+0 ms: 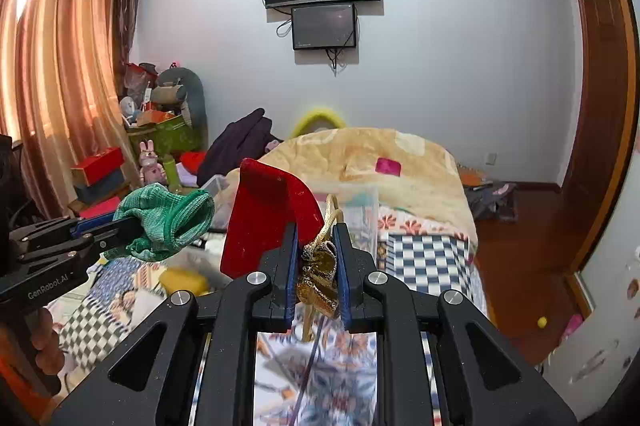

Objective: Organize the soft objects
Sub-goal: 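Carry the red pouch and green cloth into the clear box and release both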

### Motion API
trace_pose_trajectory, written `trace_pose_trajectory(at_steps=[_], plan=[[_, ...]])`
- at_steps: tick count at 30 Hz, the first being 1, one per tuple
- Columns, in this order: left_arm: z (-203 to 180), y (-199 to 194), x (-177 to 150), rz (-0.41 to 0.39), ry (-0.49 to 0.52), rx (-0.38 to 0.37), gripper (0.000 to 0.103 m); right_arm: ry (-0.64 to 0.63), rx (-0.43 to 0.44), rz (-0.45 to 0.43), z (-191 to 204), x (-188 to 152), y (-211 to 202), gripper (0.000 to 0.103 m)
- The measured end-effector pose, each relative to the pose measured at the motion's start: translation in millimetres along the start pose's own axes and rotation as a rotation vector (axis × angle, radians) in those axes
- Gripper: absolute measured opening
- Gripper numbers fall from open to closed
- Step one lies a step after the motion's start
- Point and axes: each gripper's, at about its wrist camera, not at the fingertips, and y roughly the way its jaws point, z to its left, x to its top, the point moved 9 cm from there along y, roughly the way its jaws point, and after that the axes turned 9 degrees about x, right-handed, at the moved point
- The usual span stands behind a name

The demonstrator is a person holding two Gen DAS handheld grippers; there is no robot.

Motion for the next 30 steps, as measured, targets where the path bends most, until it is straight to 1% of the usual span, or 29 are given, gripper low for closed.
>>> trace_pose_trajectory(at_steps=[8,14,18,21,25,30], plan=[[10.1,34.4,16.1,0.007,0.012,0.044,0.022,-0.028,-0.024,-0.012,-1.8,21.8,23.3,0.015],[13.0,66.3,14.4,0.065,0.028,0.059,0.022,-0.032,-0.043,-0.006,-5.9,28.7,41.7,0.015],[13.0,85.0,6.9,0.12,0.02,0.042,0.022,-0.023,-0.056,0.035,-9.7,18.6,58.1,0.015],[11.2,98.5,0.2,0.159,0.032,0.045,0.022,-0.027,-0.061,0.075,-11.4,9.8,69.2,0.015],[6.7,108.0,-5.5,0.195,0.039,0.034,0.022,-0.038,-0.063,0.132,-12.1,-3.4,81.8,0.015],[0.8,116.4,-10.4,0.222,0.066,0.049,0.024,-0.048,-0.06,0.201,-13.7,-16.1,91.9,0.015]])
